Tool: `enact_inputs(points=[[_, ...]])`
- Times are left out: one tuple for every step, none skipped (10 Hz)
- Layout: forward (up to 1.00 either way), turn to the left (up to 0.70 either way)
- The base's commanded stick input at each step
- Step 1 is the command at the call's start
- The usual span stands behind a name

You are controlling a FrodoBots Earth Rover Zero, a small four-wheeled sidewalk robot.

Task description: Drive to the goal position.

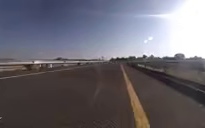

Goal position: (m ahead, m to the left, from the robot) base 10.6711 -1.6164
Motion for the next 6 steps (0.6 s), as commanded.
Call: enact_inputs(points=[[0.7,0.0],[0.7,0.0],[0.7,0.0],[0.7,0.0],[0.7,0.0],[0.7,0.0]])
